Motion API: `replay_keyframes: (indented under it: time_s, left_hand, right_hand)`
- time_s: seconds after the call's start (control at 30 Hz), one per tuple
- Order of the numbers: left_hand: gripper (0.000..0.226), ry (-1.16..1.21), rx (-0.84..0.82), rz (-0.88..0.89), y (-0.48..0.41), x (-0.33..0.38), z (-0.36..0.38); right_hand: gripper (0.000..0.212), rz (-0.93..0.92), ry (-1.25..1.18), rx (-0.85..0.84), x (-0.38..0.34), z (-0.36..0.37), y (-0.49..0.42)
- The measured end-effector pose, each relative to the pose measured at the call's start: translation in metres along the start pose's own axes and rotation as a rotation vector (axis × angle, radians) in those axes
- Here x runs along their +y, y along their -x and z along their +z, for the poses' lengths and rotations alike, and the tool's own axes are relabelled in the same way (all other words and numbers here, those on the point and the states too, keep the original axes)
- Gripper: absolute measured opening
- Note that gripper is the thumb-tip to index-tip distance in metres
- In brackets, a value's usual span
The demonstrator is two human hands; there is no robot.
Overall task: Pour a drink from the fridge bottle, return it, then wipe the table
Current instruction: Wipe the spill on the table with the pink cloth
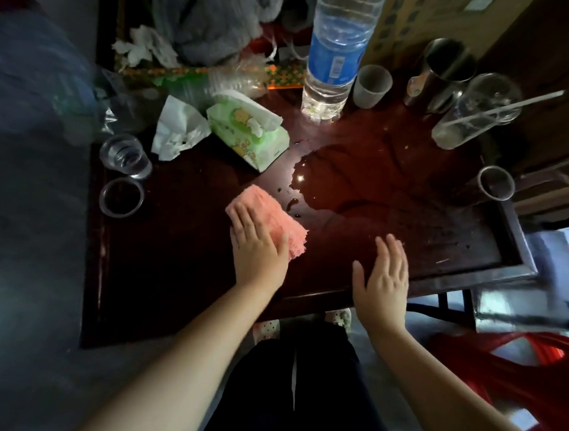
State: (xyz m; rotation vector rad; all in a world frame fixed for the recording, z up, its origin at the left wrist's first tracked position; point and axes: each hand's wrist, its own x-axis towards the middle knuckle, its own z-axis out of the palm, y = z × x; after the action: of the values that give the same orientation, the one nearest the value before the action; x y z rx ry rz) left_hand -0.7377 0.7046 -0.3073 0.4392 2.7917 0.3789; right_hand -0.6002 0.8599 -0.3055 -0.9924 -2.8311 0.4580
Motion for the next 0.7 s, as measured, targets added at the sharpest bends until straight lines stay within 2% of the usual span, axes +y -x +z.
replay_keyframes:
  time_s: [0.07, 0.13, 0.2, 0.33, 0.7]
  left_hand:
    - [0.078, 0.037, -0.034, -0.105, -0.002, 0.017, 0.005]
    - [0.075, 0.019, 0.005, -0.102, -0.012, 0.026, 0.006]
    - [0.074, -0.032, 0.056, -0.059, -0.022, 0.028, 0.011]
    - [0.074, -0.147, 0.060, 0.079, -0.035, 0.030, 0.016]
    - [0.078, -0.186, 0.103, 0.191, -0.064, 0.036, 0.018]
  right_hand:
    - [0.067, 0.229, 0.020, -0.017, 0.002, 0.002, -0.008]
    - [0.069, 0.419, 0.016, -0.052, 0.003, 0.006, -0.016]
    - [0.067, 0.496, 0.050, -0.062, 0.000, 0.011, -0.021]
    - [0.066, 0.481, 0.148, -0.066, -0.001, 0.016, -0.021]
    - [0.074, 0.463, 0.172, -0.011, 0.000, 0.021, -0.020]
